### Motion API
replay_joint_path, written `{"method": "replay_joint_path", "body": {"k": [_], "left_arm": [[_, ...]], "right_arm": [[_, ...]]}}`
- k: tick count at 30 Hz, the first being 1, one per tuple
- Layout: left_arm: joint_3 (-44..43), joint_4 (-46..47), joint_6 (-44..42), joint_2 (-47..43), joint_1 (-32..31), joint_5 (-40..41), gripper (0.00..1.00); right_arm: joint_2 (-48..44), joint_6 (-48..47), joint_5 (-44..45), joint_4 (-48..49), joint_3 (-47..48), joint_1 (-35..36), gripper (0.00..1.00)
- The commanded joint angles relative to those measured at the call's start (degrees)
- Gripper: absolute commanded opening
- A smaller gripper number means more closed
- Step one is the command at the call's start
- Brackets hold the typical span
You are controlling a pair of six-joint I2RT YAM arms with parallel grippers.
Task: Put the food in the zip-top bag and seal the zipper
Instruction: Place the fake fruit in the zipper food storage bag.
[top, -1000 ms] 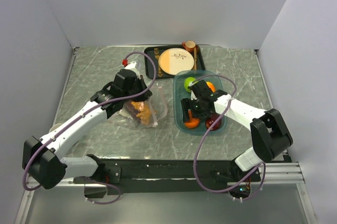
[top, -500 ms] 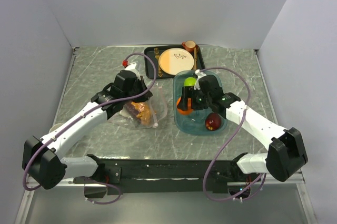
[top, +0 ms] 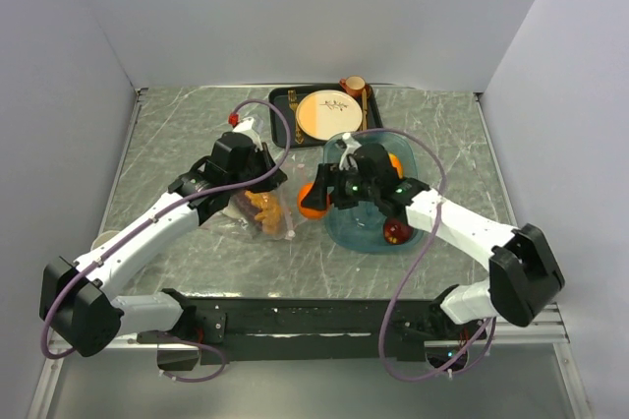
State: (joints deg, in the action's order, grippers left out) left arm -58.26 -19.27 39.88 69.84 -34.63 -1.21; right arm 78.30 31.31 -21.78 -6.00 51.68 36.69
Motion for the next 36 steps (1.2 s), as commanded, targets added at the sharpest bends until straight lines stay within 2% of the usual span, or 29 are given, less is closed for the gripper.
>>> {"method": "replay_joint_path", "body": {"k": [1, 7, 14, 15, 18, 19, 23, 24, 32, 36], "left_arm": [[-0.19, 3.09, 1.52, -1.29, -0.08, -1.25, 0.01], [-1.24, 2.58, 0.56, -1.29, -0.08, -2.39, 0.01], [-2.74, 0.90, -0.06, -2.25, 0.00, -0.99, 0.01], [-2.74, 0.72, 0.11, -2.43, -0.08, -0.81, 0.01], [-2.91, 0.19, 0.20, -3.40, 0.00, 0.07, 0.01], [-2.83, 0.19, 0.11, -3.92, 0.00, 0.42, 0.01], [-3.00, -0.24, -0.06, -4.02, 0.00, 1.04, 0.01], [-3.00, -0.16, 0.02, -4.10, 0.00, 1.04, 0.01], [-3.26, -0.24, 0.38, -5.15, 0.00, 2.69, 0.01], [-3.53, -1.39, -0.06, -5.94, 0.00, 5.08, 0.01]], "right_arm": [[3.51, 2.00, -0.02, 5.12, 2.72, 1.81, 0.55], [9.22, 2.44, 4.37, 5.82, 5.53, 4.62, 0.54], [14.68, 4.98, 7.45, 12.59, 8.70, 7.96, 0.56], [15.38, 5.34, 7.28, 13.20, 8.70, 8.22, 0.58], [15.92, 6.31, 5.70, 15.84, 8.09, 8.31, 0.77], [15.74, 6.39, 6.22, 16.37, 7.39, 8.31, 0.85], [13.64, 5.34, 8.24, 16.46, 5.19, 8.14, 0.94], [12.76, 5.25, 8.68, 16.28, 4.92, 8.05, 0.99], [7.58, 3.67, 14.39, 12.77, 2.47, 7.08, 1.00], [0.11, 1.22, 21.67, 9.09, 1.23, 5.77, 1.00]]}}
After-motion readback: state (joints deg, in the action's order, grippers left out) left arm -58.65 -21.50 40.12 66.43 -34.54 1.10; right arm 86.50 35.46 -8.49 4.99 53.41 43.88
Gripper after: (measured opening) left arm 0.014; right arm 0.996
